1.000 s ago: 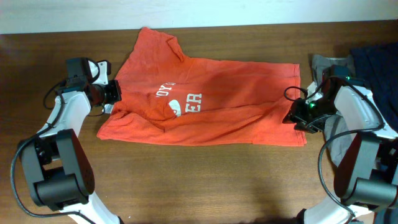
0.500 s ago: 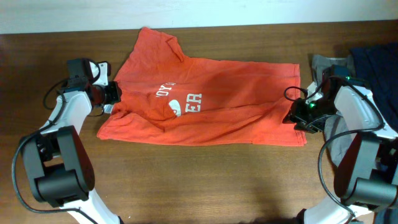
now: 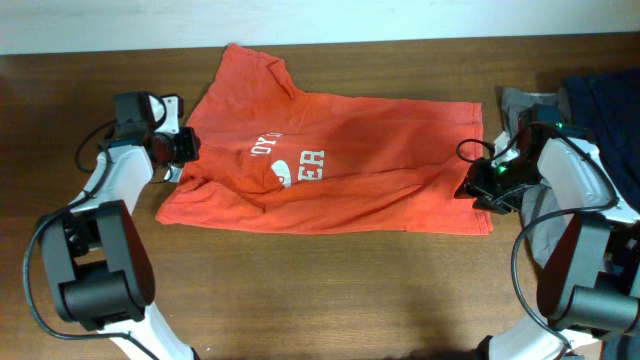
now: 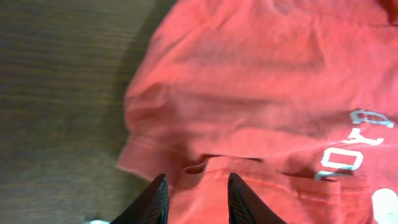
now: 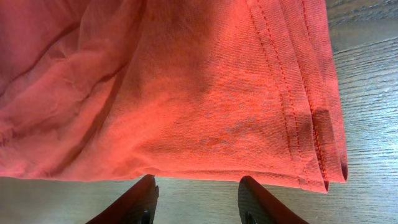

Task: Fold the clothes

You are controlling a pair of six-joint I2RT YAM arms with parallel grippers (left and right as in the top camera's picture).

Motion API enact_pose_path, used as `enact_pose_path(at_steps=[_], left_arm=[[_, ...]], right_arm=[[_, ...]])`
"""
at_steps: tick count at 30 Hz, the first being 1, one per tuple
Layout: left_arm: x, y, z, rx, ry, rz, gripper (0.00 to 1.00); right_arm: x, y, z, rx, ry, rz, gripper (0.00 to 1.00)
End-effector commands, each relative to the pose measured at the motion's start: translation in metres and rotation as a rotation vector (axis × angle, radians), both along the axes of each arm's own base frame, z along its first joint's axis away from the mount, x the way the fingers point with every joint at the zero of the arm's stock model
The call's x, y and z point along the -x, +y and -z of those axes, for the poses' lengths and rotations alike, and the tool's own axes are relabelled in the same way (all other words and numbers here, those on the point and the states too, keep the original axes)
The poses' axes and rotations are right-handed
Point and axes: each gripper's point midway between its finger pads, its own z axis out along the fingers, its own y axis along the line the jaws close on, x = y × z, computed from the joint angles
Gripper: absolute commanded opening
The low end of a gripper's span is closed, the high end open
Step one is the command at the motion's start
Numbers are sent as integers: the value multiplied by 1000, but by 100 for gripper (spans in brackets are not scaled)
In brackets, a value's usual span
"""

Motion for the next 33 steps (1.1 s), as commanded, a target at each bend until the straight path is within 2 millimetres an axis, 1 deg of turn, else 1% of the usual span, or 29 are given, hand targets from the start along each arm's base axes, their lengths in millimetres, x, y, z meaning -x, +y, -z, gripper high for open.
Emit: enact_pose_path(at_steps=[1,3,5,22,26,29,33], left_arm=[[-4,-11,6,7,0,41,31],[-3,-11,12,3,15,37,29],[-2,-11,13,4,21,37,27],[-5,6,14,-78,17,-13,27],[-5,6,15,-78,19,-12,28],[-5,6,21,-75,30,-11,28],[-2,-2,27,-40,48,12,27]], right_arm=[[-3,0,-7,15,-23,-16,47],[-2,0,-7,15,-23,-16,47],[-2,0,-7,15,-22,-16,47],[-3,0,-7,15,-23,-16,47],[-3,0,-7,16,-24,-16,47],[-3,0,-7,16,-24,-16,47],[-2,0,-7,15,-23,-16,47]])
